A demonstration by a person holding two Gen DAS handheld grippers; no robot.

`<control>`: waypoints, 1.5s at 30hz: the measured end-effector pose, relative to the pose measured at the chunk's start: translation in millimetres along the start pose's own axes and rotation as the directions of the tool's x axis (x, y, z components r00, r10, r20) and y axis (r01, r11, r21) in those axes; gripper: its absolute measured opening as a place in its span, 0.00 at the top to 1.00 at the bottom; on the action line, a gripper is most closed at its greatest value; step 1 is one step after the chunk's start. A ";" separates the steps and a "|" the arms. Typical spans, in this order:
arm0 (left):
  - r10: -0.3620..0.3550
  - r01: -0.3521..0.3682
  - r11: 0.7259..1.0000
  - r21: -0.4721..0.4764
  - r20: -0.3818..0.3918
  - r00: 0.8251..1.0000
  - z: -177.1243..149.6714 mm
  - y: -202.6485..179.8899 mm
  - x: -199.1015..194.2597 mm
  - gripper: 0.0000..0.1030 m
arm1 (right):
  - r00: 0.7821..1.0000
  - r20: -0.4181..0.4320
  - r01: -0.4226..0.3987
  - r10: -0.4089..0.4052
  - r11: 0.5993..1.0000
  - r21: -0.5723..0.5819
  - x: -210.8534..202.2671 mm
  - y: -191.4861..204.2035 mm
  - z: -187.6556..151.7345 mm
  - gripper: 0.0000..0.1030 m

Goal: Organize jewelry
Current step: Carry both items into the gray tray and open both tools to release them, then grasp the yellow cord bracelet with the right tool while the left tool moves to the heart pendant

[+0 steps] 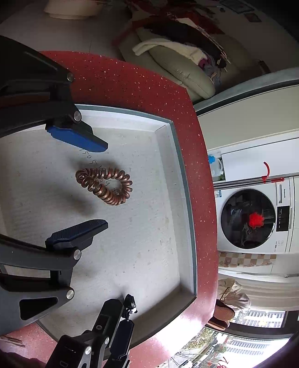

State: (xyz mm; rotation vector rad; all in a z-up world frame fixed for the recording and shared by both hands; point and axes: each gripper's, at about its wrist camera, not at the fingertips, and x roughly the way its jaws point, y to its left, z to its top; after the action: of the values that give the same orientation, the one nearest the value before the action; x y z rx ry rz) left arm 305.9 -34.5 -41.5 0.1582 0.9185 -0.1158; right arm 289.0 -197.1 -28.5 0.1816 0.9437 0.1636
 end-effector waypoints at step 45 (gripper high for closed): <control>-0.021 0.009 0.979 -0.206 -0.057 0.998 -137.9 34.5 -84.5 0.00 | 0.996 -0.011 0.088 -0.088 0.980 0.179 -111.0 -79.4 -135.2 0.00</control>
State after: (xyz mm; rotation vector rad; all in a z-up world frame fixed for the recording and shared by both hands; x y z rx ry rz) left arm 153.1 27.7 -53.4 -0.0373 0.9846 -0.0299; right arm 119.5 -287.3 -36.6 0.3050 0.9674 -0.0030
